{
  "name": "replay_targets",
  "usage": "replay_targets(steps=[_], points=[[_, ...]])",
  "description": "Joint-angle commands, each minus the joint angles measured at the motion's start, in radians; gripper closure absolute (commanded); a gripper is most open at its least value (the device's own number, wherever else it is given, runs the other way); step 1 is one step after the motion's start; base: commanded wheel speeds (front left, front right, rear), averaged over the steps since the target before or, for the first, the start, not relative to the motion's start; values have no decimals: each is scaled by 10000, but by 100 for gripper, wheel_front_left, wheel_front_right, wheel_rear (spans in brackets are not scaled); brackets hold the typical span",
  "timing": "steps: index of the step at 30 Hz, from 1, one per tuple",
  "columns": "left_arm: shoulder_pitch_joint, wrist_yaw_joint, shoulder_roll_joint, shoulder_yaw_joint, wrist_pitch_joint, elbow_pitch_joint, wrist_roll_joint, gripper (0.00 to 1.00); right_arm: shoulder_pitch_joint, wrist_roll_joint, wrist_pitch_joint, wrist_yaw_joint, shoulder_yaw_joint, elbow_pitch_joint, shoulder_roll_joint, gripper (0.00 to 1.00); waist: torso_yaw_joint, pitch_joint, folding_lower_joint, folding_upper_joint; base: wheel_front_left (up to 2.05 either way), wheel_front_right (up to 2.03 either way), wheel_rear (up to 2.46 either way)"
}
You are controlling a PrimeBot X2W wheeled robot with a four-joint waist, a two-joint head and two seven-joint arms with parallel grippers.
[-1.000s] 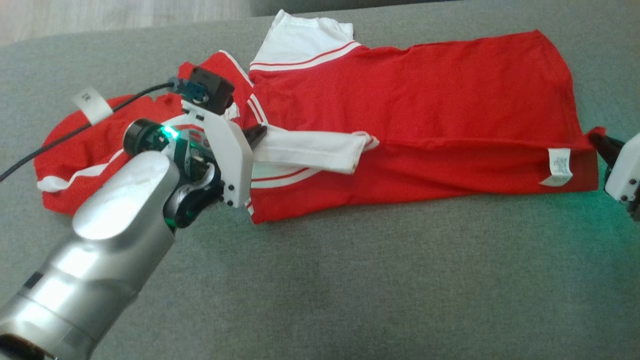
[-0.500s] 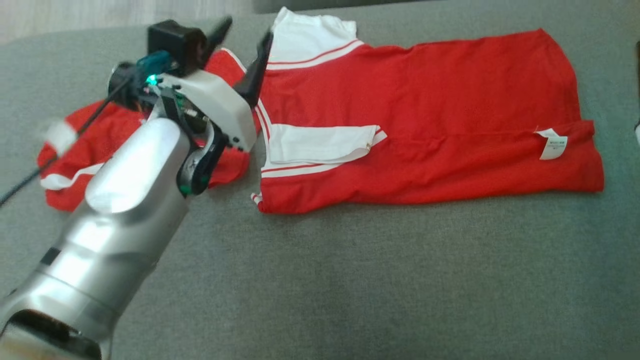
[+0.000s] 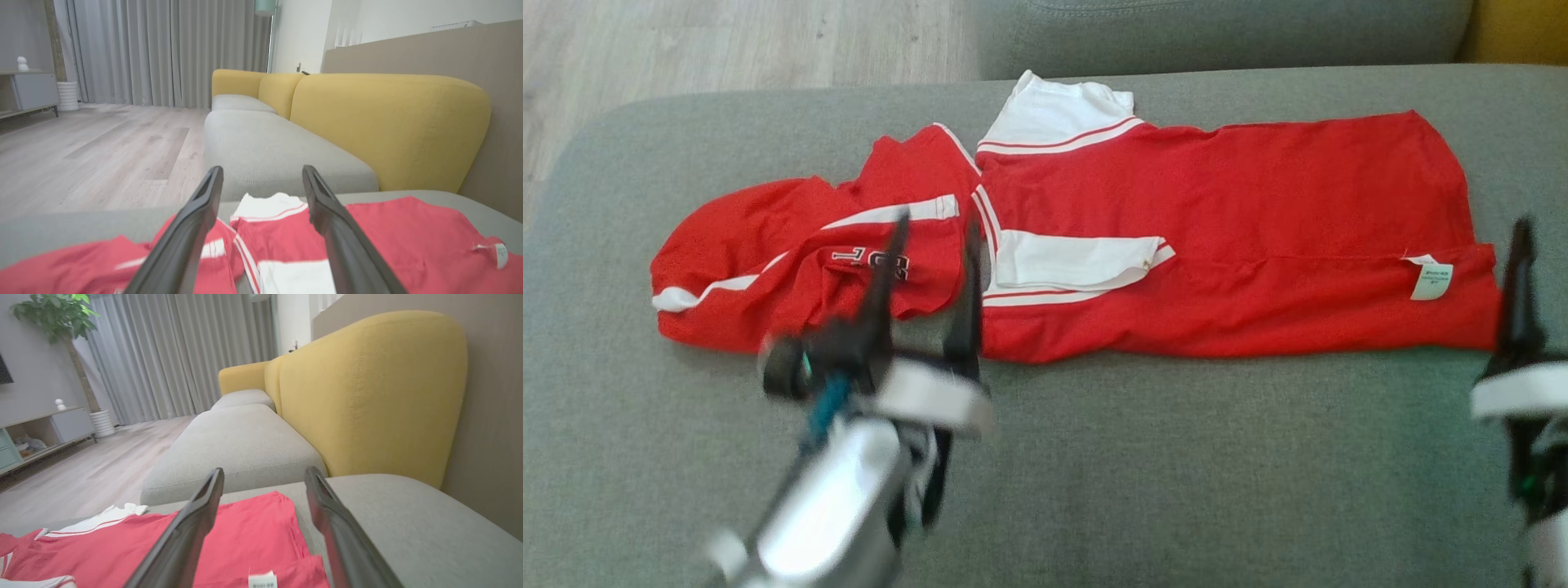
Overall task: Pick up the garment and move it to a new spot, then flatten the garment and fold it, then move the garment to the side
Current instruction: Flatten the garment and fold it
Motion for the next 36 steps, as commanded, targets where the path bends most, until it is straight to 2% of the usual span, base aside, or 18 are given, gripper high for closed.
replay_targets(steps=[1,3,5,11,17,21,28,36], points=[[101,106,15,540,-82,-486,231,0,136,-300,-105,-7,-64,-683,172,0,18,-26,2,0,0,0,0],[1160,191,-226,846,-84,-808,781,0,1052,-1102,-118,-7,-264,-1325,795,0,-2,-109,2,0,0,0,0],[1737,189,-383,1141,-85,-914,1072,0,1503,-1415,-122,-7,-322,-1614,1118,0,-46,-174,2,0,0,0,0],[2716,-194,-793,1966,-86,-875,1661,0,2228,-1744,-130,-7,-389,-2191,1720,0,-226,-184,2,0,0,0,0],[2604,-656,-1112,2487,-86,-422,1955,0,2143,-1800,-14,-7,-397,-2408,1761,0,-354,-94,2,0,0,0,0],[2137,-880,-1226,2413,-69,642,1901,0,1933,-1721,118,-7,-523,-2655,1686,0,-476,109,2,0,0,0,0],[1045,-740,-1354,2379,184,2366,1647,0,1703,-1568,406,-7,-806,-3239,1370,0,-723,532,2,0,0,0,0],[479,-560,-1408,2267,296,3624,1436,0,1598,-1555,606,-7,-789,-3559,1401,0,-929,718,2,0,0,0,0]])
